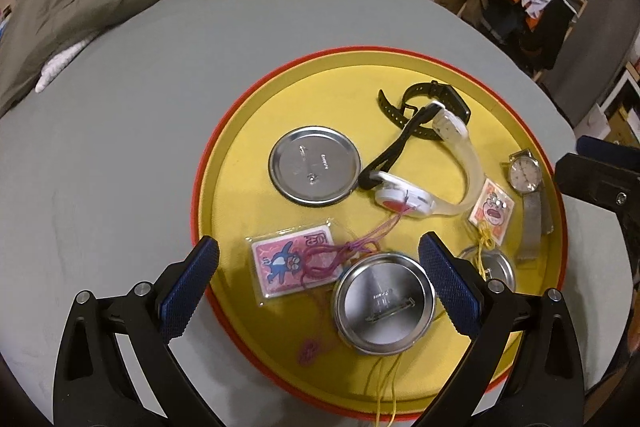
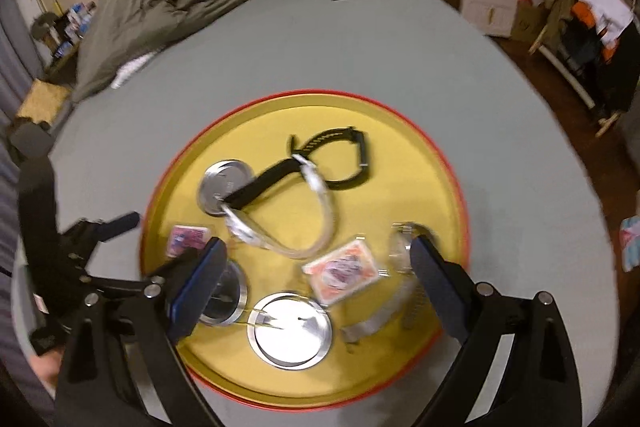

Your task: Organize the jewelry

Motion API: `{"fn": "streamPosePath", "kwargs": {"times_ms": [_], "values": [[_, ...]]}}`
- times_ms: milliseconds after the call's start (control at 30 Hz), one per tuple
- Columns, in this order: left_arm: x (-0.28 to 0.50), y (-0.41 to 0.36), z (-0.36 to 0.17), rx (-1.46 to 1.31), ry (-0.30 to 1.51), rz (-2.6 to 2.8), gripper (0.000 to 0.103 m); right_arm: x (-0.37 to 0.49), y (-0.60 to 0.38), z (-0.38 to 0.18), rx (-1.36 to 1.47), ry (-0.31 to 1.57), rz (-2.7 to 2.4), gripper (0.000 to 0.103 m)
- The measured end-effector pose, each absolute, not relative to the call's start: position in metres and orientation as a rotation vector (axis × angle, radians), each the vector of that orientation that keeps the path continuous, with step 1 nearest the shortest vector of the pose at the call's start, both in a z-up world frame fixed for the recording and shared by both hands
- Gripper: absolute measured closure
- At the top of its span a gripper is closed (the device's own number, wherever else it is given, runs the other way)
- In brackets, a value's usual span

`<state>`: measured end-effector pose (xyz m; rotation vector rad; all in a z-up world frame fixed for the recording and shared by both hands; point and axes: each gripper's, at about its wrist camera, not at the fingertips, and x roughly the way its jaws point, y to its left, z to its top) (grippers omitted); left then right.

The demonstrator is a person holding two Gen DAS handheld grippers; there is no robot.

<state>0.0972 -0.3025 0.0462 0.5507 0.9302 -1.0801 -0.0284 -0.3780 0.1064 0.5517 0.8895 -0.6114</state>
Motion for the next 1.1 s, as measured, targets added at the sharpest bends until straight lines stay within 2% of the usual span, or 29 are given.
{"fn": "streamPosePath", "kwargs": {"times_ms": [267,733,1100], "values": [[0.099,-0.31,0.037,0.576,0.952,-1.043,0.006,-0.01,-0.37,0.11,0.531,0.866,-0.607,0.014],[0.115,-0.313,0.021,0.527,1.011,-1.075,0.006,-0.009,-0.393,0.1,0.68,0.764,-0.674,0.014],[0.125,-0.309,0.021,0.502,1.009,-1.077,0.006,0.005,-0.404,0.093,0.66,0.853,-0.705,0.014]]}}
